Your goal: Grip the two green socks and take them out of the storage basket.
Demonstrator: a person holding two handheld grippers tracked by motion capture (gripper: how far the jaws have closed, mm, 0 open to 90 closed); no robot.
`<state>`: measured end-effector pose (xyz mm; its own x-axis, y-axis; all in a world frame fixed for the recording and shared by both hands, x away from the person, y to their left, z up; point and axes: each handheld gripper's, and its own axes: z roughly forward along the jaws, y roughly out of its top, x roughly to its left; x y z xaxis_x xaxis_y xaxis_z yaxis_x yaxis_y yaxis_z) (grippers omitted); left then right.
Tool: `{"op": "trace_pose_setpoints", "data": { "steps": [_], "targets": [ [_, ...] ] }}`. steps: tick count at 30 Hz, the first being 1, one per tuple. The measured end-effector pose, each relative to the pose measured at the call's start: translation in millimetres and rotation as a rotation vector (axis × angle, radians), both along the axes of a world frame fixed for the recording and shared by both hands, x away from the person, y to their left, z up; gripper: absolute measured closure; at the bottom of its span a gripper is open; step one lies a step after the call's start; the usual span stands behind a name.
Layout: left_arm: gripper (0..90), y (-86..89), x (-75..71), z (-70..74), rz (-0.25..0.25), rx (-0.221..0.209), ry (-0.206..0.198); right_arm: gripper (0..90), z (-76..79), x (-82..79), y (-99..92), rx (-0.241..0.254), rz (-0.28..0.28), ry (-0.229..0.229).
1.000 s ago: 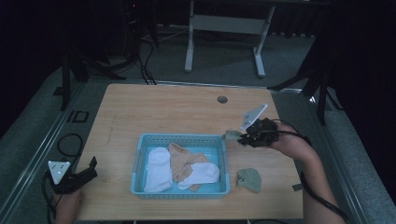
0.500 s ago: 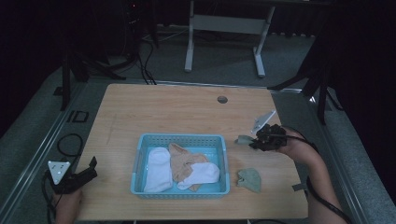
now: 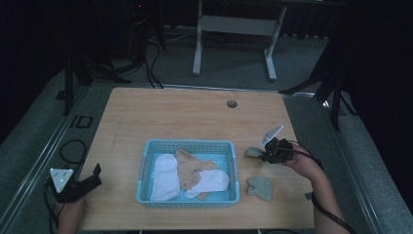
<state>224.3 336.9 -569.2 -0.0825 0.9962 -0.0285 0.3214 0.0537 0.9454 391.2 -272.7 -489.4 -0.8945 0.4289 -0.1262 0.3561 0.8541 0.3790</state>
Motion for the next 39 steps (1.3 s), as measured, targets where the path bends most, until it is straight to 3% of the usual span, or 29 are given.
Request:
{"op": "trace_pose_setpoints", "data": {
  "steps": [8,14,17,22,30,34,39],
  "targets": [
    [0.4,-0.1,-0.1,0.0,0.001,-0.001,-0.001,80.1,-26.8,-0.4,5.3,-0.021,0.007,0.065],
    [0.4,-0.2,-0.2,0.0,0.002,-0.001,-0.003,68.8,-25.0,-1.9,9.7,-0.005,0.019,0.097],
    [0.3,-0.1,-0.3,-0.1,0.001,-0.003,-0.004,61.2,-16.8,-4.0,8.7,0.017,0.025,0.078],
    [0.4,0.1,-0.3,0.0,0.0,-0.002,-0.002,58.9,-7.4,-9.0,-0.6,0.066,0.002,0.047],
    [0.4,-0.2,-0.2,0.0,0.002,-0.002,-0.002,52.5,-8.5,-21.7,-22.9,0.131,-0.049,0.02],
    [0.4,-0.2,-0.1,0.0,0.003,0.001,0.0,45.0,-12.9,-25.6,-33.7,0.116,-0.088,0.015],
    [0.4,-0.2,-0.1,0.0,0.003,0.002,0.001,40.6,-15.2,-30.3,-49.1,0.149,-0.139,-0.003]
  ]
}}
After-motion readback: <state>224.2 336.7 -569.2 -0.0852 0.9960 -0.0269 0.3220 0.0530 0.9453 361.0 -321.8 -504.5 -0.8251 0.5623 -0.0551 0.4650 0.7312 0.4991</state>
